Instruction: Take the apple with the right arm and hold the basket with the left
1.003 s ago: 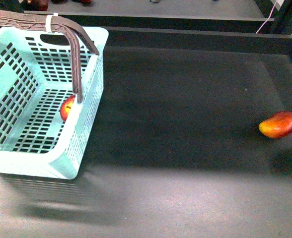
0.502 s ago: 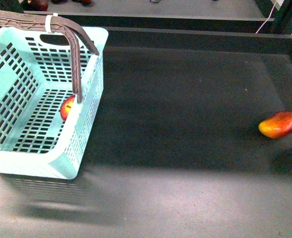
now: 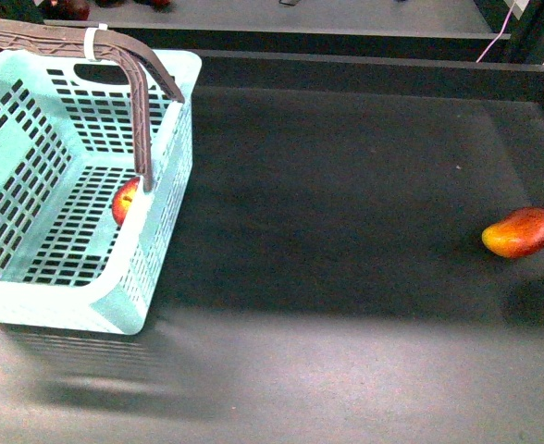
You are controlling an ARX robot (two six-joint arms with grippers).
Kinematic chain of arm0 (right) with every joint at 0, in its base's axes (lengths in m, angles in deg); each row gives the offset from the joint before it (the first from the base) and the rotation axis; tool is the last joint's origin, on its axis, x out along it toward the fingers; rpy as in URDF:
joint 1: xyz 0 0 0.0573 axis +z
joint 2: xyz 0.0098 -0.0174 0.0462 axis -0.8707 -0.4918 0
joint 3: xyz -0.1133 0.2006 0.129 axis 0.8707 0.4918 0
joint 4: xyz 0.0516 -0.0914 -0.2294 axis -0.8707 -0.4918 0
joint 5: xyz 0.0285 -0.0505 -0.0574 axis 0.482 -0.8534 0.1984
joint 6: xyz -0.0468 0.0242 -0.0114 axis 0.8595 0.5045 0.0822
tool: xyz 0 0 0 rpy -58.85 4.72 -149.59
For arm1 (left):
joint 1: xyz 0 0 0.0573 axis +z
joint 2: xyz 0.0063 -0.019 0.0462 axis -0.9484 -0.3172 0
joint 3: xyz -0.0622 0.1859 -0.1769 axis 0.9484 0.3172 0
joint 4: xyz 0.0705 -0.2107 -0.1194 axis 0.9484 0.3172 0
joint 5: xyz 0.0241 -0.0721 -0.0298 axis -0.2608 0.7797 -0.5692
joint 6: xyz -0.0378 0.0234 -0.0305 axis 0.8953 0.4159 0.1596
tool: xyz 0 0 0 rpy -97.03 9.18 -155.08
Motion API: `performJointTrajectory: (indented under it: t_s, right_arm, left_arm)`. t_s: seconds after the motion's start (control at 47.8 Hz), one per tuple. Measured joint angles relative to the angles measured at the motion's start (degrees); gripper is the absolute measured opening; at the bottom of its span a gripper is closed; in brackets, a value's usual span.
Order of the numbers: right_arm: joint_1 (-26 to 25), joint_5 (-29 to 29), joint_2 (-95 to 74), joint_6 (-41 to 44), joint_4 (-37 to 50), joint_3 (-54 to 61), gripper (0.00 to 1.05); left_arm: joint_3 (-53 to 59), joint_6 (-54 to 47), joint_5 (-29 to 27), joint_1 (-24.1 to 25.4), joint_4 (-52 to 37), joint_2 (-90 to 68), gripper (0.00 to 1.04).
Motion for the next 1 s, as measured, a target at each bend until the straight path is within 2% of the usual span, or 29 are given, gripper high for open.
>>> performJointTrajectory:
  t_s: [0.105,0.774,0.857,1.003]
  right_arm:
    - [0.0,0.0,0.0,0.0,0.0,0.0,0.96]
    - [0.0,0.0,0.0,0.0,0.0,0.0,0.96]
    - [0.0,0.0,0.0,0.0,0.0,0.0,0.96]
    - [0.0,0.0,0.0,0.0,0.0,0.0,0.96]
  left_arm:
    - [0.0,0.0,0.0,0.0,2.3,3.9,0.03]
    - [0.0,0.0,0.0,0.0,2.4,4.1,0.04]
    - [0.0,0.0,0.0,0.0,2.4,4.1,0.15]
    - [0.0,0.0,0.0,0.0,2.4,4.1,0.47]
